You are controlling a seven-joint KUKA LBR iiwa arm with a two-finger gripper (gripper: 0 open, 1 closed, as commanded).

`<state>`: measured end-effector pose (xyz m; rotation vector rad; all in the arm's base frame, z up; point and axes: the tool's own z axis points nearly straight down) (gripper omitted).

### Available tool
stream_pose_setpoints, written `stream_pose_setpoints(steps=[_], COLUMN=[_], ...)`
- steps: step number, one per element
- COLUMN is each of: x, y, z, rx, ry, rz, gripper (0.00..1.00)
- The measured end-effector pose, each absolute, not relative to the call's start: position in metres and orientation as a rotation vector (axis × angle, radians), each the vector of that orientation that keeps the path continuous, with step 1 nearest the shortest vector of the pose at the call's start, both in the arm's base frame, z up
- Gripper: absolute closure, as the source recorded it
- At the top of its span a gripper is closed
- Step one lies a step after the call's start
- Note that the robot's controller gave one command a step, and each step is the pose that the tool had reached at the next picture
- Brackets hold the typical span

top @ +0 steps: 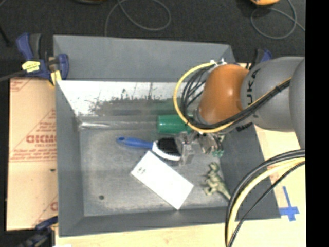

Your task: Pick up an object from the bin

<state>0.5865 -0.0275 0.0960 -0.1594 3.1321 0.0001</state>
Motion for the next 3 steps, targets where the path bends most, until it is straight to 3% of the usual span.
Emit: stream_pose_setpoints(steps=[2,3], x=[0.585,0.583], y=[-0.027,-0.028], z=[0.101,0.119], rx=[-0.160,-0.161], ry=[3.137,3.146], rz=[0.001,0.001], gripper=[1.00,1.00])
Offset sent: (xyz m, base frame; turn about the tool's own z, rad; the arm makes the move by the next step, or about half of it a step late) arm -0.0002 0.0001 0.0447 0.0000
